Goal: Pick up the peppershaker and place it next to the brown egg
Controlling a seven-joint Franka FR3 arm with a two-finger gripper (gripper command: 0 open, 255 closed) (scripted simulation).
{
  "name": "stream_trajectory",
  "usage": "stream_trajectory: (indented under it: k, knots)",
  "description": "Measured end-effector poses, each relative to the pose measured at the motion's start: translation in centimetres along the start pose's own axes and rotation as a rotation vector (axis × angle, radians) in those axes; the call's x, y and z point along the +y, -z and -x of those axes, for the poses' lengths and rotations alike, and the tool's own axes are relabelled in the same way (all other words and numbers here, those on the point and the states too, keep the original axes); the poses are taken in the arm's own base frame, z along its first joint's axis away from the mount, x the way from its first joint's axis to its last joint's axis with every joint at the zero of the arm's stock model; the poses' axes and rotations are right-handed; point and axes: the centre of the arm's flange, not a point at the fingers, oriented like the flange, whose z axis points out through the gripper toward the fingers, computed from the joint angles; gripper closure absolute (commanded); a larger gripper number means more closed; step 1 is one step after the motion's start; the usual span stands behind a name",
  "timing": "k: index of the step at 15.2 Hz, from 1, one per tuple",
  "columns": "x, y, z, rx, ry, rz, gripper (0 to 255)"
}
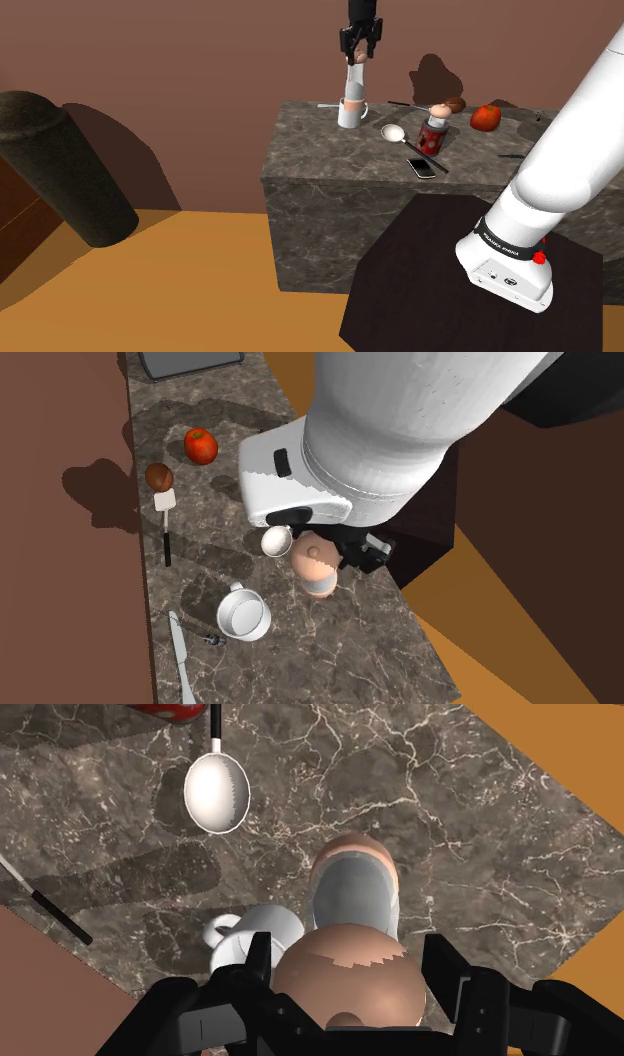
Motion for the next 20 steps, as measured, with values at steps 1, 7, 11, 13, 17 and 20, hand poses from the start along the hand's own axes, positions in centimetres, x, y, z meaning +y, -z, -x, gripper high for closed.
stream_trajectory:
  k: [1,7,11,13,17,20]
  knots:
    - [0.1,0.4,0.0,0.000,0.000,0.000,255]
    - [0.6,3.6,0.1,0.000,0.000,0.000,255]
    - [0.9,5.7,0.1,0.000,0.000,0.000,255]
    - [0.9,6.7,0.1,0.000,0.000,0.000,255]
    - [1.4,8.7,0.1,0.000,0.000,0.000,255]
    - [1.6,10.3,0.0,0.000,0.000,0.000,255]
